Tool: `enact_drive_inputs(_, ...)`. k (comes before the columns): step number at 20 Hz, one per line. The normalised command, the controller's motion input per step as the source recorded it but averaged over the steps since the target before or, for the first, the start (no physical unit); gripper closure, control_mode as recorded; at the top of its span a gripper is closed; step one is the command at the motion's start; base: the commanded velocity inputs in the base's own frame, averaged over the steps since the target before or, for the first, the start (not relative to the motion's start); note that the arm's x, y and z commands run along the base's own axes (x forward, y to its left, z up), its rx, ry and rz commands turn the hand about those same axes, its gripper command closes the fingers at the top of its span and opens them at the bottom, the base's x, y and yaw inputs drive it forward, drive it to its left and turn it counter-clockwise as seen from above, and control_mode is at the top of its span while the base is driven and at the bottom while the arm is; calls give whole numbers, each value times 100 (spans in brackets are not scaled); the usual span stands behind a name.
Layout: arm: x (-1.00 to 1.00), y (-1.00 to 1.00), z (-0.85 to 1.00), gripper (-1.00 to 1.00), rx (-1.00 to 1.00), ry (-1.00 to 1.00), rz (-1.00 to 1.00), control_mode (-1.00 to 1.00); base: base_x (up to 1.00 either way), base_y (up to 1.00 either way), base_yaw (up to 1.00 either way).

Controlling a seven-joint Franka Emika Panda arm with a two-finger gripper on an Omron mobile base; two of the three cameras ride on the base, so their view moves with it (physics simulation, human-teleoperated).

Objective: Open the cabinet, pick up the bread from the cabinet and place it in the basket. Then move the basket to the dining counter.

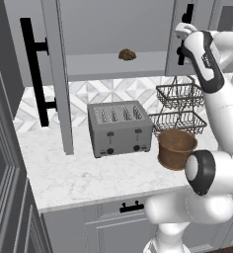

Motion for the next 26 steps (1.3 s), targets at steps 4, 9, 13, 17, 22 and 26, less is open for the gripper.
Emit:
enact_drive_inputs(4,-37,-12,30,100,0,7,-2,-100,0,0,0)
enact_drive_inputs(9,-73,-18,17,100,0,3,0,-100,0,0,0)
enact_drive_inputs(13,-100,-52,4,100,0,0,0,-100,0,0,0)
enact_drive_inputs(17,-100,-74,10,100,2,0,0,-100,0,0,0)
enact_drive_inputs(22,-100,-95,36,100,2,0,0,-100,0,0,0)
enact_drive_inputs(26,-100,-98,24,100,1,0,0,-100,0,0,0)
